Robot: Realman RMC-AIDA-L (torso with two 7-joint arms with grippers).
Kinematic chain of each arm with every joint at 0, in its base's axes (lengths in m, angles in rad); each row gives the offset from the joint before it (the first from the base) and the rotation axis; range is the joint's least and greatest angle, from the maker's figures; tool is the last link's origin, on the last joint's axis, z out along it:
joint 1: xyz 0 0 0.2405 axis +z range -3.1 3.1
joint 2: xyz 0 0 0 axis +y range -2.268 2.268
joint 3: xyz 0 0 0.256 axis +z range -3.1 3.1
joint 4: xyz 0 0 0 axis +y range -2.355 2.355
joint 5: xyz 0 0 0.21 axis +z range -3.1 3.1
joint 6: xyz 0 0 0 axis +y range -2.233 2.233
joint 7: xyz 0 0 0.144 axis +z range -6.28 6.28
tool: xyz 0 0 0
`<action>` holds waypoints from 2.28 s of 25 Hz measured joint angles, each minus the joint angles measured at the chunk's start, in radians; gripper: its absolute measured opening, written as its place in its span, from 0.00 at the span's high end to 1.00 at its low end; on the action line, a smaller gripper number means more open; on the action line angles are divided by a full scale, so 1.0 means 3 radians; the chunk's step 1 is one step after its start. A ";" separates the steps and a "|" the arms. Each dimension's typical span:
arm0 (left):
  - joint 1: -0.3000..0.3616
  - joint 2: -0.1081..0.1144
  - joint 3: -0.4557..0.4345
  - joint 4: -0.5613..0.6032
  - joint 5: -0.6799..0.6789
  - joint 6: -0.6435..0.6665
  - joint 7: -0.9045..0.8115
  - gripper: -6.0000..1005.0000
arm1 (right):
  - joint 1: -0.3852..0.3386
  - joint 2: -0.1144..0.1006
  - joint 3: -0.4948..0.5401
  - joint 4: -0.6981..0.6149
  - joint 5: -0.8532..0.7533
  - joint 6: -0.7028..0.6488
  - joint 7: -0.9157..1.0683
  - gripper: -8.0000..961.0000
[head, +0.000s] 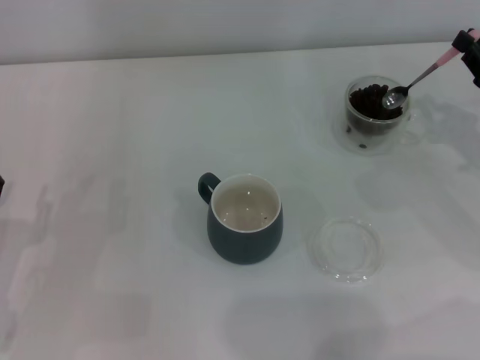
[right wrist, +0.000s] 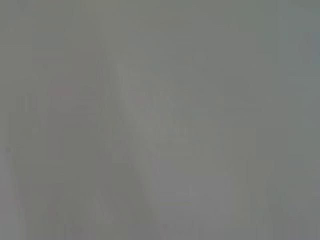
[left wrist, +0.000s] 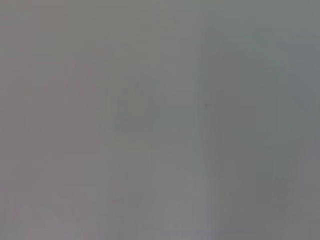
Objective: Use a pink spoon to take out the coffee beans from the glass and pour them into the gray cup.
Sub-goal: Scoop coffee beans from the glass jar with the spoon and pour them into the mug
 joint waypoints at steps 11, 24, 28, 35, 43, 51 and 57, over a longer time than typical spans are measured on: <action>-0.0031 0.0009 0.0000 -0.0020 -0.0010 -0.0007 0.0008 0.44 | -0.0007 0.0029 0.0032 0.0068 0.0015 -0.0132 0.0257 0.84; -0.0051 0.0018 -0.0010 -0.0027 -0.0017 -0.0007 0.0019 0.44 | 0.0012 0.0028 0.0025 0.0086 0.0026 -0.0602 0.1674 0.84; -0.0052 0.0017 -0.0011 -0.0028 -0.0019 -0.0007 0.0023 0.44 | 0.0025 0.0028 0.0017 0.0101 0.0026 -0.0772 0.1961 0.84; -0.0072 0.0020 -0.0010 -0.0037 -0.0025 -0.0010 0.0024 0.44 | 0.0044 0.0010 0.0010 0.0130 0.0026 -0.0761 0.2256 0.84; -0.0081 0.0024 -0.0005 -0.0042 -0.0025 -0.0012 0.0025 0.43 | 0.0045 0.0017 0.0028 0.0107 0.0026 -0.0708 0.2385 0.84; -0.0080 0.0026 -0.0005 -0.0042 -0.0012 -0.0012 0.0033 0.44 | 0.0025 -0.0018 0.0035 0.0098 0.0027 -0.0773 0.2468 0.84; -0.0079 0.0026 -0.0005 -0.0078 -0.0013 -0.0012 0.0035 0.43 | -0.0019 -0.0053 0.0035 0.0093 0.0051 -0.0778 0.2561 0.84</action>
